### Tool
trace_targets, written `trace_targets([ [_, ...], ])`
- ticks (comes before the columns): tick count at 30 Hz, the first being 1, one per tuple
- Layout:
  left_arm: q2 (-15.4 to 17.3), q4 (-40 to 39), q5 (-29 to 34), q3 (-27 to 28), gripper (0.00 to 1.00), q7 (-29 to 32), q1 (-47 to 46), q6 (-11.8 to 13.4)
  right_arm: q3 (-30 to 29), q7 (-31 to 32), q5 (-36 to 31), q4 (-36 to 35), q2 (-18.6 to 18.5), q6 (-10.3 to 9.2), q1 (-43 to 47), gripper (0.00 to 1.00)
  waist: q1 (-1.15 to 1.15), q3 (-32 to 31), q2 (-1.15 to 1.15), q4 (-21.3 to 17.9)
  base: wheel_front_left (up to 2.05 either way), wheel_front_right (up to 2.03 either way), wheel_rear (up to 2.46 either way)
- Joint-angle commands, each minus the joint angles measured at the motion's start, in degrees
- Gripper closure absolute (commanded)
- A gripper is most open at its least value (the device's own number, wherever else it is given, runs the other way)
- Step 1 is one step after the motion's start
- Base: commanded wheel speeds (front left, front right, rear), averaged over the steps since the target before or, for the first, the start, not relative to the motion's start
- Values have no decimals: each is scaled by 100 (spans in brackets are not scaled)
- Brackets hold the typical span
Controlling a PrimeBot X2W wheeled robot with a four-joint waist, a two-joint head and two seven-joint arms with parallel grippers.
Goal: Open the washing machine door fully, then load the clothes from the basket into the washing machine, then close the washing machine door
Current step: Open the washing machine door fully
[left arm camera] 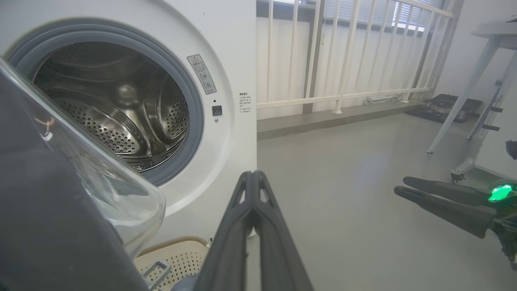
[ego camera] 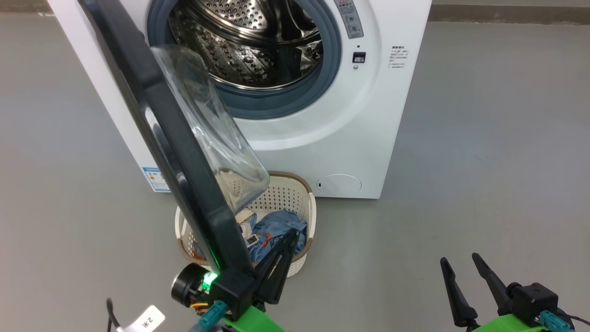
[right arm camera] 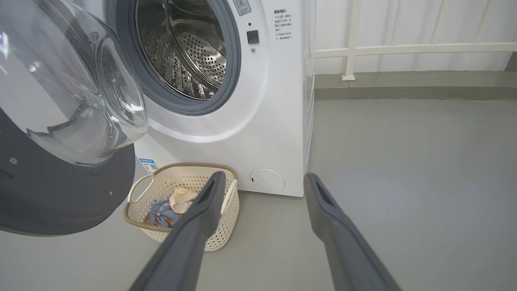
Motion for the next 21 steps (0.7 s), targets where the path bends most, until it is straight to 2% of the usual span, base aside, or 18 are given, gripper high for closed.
trace_targets([
  [1, -14, -107, -21, 211, 100, -56, -278, 37, 98, -69, 31, -110, -65, 9, -222, 0, 0, 31, 0, 27, 0, 0, 0],
  [21, -45, 160, -209, 213, 100, 0, -363, 316, 110, -69, 24, -46, -64, 9, -274, 0, 0, 183, 0, 264, 0, 0, 0],
])
